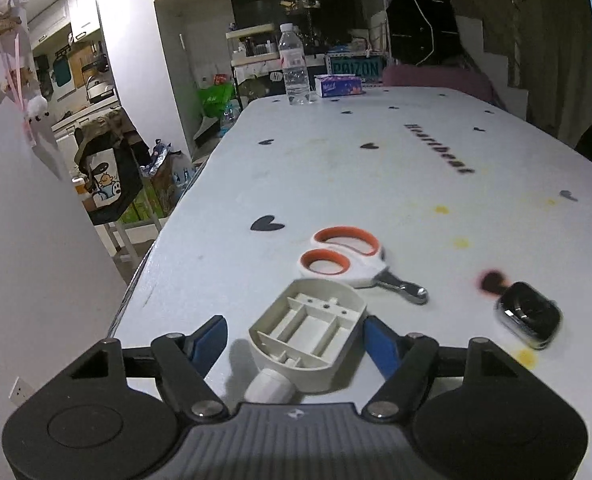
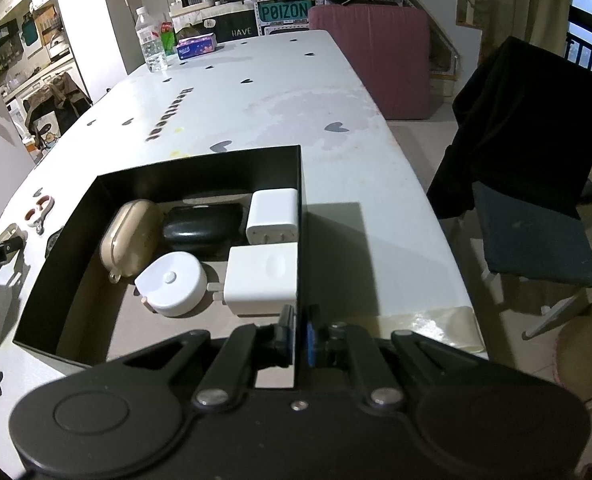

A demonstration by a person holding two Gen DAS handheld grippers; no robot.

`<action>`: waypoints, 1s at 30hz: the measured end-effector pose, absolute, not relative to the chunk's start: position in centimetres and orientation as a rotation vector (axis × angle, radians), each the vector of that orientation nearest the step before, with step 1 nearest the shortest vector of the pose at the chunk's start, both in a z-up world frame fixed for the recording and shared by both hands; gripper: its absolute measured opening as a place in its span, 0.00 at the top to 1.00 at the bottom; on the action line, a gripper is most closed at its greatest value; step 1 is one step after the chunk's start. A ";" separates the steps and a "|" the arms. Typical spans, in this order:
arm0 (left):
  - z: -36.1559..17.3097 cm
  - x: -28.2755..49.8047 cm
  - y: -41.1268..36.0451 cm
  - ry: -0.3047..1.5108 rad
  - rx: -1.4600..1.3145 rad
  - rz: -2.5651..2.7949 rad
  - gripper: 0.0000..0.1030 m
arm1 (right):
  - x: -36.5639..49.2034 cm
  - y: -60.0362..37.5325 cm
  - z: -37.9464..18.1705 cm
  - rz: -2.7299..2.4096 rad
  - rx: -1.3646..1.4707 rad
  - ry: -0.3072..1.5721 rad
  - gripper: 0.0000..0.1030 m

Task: Organize rigid objects
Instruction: 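Move the left gripper back to the cream plastic holder, then close the left gripper on the cream plastic holder and lift it, then carry the cream holder with the left gripper into the box and release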

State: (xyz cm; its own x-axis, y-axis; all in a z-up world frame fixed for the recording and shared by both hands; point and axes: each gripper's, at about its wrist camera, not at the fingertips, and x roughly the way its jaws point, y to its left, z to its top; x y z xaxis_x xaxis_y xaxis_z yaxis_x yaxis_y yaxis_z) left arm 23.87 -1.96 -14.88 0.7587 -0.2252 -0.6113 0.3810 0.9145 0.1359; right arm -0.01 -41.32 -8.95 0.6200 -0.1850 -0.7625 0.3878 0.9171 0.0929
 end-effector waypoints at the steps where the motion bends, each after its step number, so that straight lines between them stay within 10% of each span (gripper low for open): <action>1: -14.9 24.1 -1.8 0.630 0.249 -0.340 0.27 | 0.0 -41.3 -8.9 -0.334 0.259 0.841 0.94; 4: -15.0 24.1 -1.6 0.637 0.221 -0.364 0.43 | 0.0 -41.3 -8.9 -0.335 0.259 0.841 0.94; 30: -7.8 12.4 -6.0 0.323 0.038 -0.679 0.52 | 0.1 -41.2 -9.0 -0.333 0.260 0.842 0.94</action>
State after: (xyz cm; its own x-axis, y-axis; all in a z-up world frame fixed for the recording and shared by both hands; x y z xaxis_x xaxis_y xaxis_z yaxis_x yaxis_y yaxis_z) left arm 12.43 -5.96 -7.84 0.7306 -0.6105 -0.3058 0.6222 0.7797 -0.0699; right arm 0.09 -41.24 -8.98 0.6197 -0.1838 -0.7630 0.3873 0.9172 0.0936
